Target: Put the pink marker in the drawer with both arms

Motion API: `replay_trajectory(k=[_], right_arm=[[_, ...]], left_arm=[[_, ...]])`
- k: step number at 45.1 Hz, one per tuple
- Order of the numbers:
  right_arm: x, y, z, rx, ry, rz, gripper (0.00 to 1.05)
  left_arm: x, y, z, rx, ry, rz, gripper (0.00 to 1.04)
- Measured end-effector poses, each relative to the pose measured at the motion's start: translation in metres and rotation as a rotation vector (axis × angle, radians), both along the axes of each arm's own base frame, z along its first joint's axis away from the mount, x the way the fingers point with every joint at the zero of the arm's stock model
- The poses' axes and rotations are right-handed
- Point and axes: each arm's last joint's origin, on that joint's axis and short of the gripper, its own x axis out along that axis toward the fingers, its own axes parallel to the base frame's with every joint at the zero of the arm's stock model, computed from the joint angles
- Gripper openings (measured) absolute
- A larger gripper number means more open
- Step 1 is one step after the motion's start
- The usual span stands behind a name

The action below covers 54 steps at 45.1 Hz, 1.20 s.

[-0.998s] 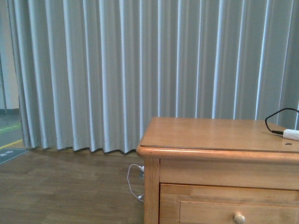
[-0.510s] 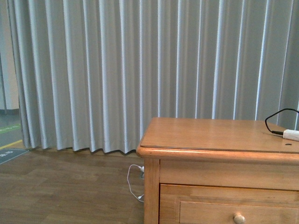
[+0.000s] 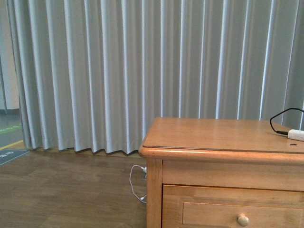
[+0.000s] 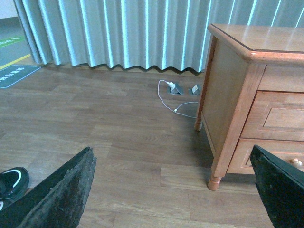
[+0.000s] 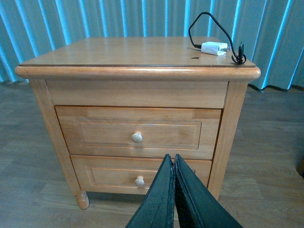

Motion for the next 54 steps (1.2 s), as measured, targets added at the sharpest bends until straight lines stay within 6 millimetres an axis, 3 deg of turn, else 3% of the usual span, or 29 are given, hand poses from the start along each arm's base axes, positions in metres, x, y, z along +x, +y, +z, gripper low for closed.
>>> replay_trajectory(k=[35,46,54], right_arm=[[-0.02,0.0,-0.003,-0.002,0.006,0.002,0.03],[-0.02,0.0,-0.003,-0.002,0.006,0.001,0.56],[-0.02,0.0,-0.003,-0.002,0.006,0.002,0.88]], left_arm=[[0.0,0.0,0.0,0.0,0.0,0.0,0.98],[0.0,0.0,0.0,0.0,0.0,0.0,0.98],[0.0,0.0,0.0,0.0,0.0,0.0,0.98]])
